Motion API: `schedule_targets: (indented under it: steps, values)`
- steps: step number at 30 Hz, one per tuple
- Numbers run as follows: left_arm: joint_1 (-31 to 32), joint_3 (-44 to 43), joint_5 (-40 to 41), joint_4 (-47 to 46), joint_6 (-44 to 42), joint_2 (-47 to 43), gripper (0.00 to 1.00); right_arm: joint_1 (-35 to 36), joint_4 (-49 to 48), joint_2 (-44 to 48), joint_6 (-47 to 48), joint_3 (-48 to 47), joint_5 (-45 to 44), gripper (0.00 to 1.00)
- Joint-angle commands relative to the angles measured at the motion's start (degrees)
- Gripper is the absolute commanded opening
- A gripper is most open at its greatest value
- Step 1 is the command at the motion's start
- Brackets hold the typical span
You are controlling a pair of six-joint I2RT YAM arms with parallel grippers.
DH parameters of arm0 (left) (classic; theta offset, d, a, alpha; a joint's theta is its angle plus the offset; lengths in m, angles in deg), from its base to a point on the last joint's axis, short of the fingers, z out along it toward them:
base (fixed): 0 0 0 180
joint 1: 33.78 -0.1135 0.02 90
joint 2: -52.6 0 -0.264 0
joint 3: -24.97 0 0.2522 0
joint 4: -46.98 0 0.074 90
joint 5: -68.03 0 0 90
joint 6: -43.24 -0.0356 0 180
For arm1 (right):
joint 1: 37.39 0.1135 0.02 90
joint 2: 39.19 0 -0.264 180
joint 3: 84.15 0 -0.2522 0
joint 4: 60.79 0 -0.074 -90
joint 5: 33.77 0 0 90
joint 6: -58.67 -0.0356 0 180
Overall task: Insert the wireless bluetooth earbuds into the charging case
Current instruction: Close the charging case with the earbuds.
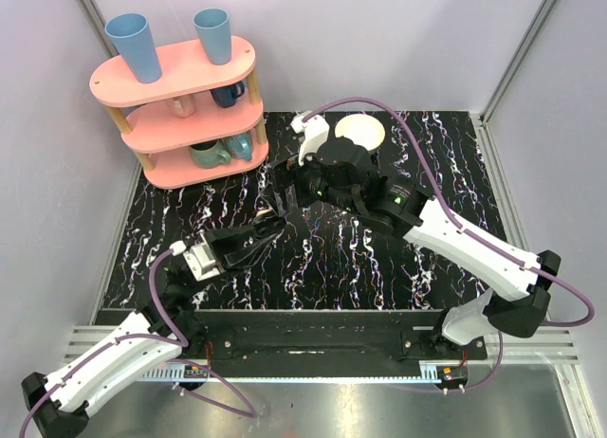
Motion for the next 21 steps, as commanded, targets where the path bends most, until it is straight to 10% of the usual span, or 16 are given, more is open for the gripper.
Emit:
schedule_targets:
  steps: [1, 16, 21]
  values:
    - [0.3, -2.3, -0.1, -2.9, 0.0, 0.9, 0.0, -0.1, -0.6, -0.6, 0.0, -1.8, 3.0, 0.99]
    - [0.2, -1.0, 8.8, -5.7, 0.4, -0.2, 0.0, -0.1, -2.8, 1.9, -4.0, 4.8, 3.4, 0.99]
    - [0.1, -1.9, 11.4, -3.6, 2.8, 0.0, 0.0, -0.1, -4.5, 4.8, -5.9, 7.5, -12.2, 1.0]
